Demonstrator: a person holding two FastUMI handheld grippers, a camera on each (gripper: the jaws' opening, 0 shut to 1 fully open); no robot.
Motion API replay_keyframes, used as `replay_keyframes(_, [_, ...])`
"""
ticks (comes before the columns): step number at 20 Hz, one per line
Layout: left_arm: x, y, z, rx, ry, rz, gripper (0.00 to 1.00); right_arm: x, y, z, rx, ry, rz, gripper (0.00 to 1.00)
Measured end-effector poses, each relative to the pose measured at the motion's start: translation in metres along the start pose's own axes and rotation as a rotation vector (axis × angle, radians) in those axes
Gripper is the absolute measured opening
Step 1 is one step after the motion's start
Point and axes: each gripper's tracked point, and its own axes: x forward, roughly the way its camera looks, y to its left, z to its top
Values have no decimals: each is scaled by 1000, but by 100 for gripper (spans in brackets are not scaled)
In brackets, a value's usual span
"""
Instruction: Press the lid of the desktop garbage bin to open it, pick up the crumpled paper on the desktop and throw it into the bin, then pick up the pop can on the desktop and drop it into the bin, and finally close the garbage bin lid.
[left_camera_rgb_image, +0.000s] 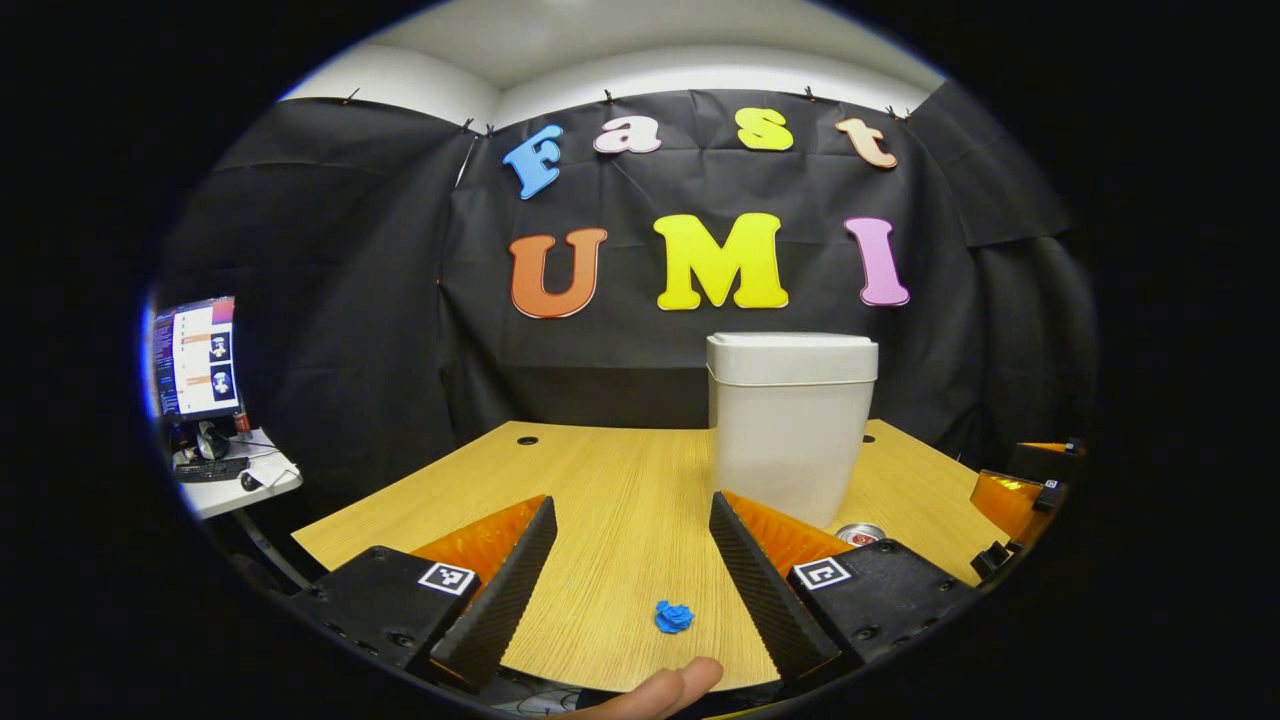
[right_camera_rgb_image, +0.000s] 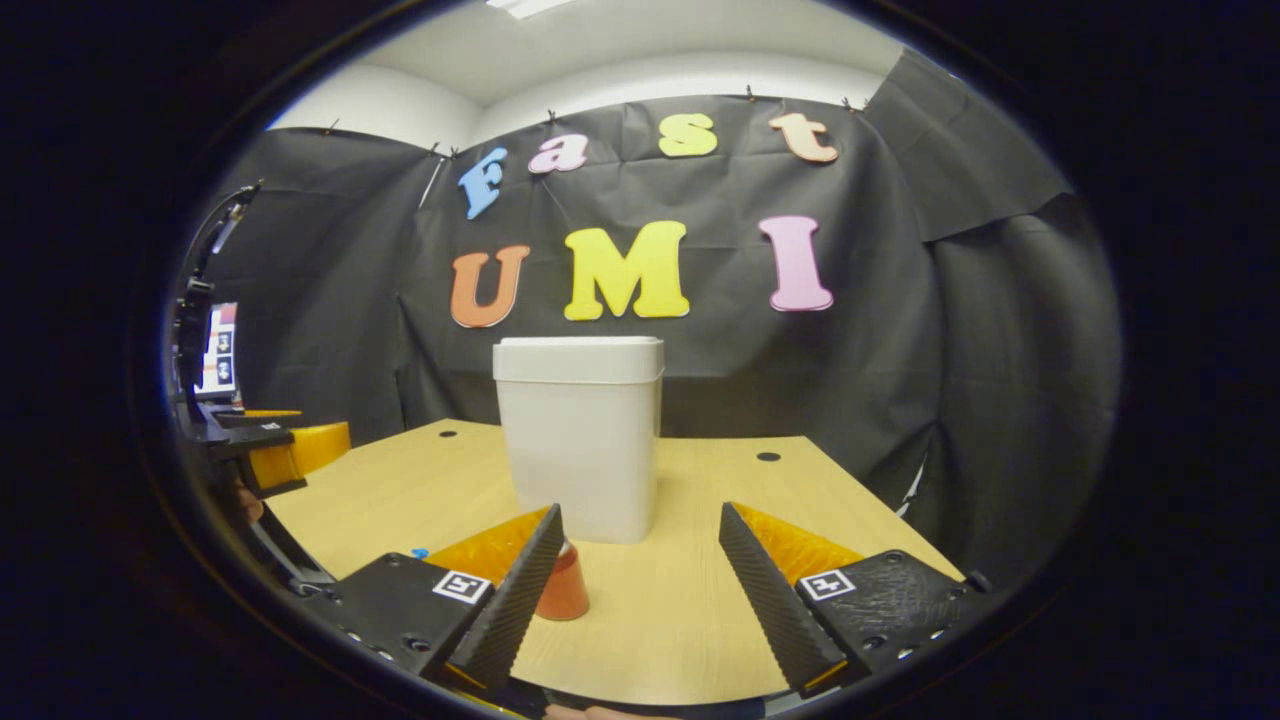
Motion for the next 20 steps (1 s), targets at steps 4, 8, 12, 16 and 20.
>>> replay_keyframes(4, [2, 6, -2, -3, 7, 2, 99, 2, 6, 9, -13, -19, -5, 96])
replay_keyframes(8, [3, 10, -2, -3, 13, 7, 99, 17, 19, 35, -5, -54, 9, 96])
replay_keyframes(12, [4, 15, -3, 12, 13, 13, 99, 44, 33, 82, -8, -123, 39, 82])
replay_keyframes(16, [6, 15, -7, 3, 28, 6, 99, 82, 37, 123, -37, -145, 11, 67])
replay_keyframes(20, [8, 18, -8, 8, 32, 1, 99, 125, 62, 159, -60, -119, 48, 48])
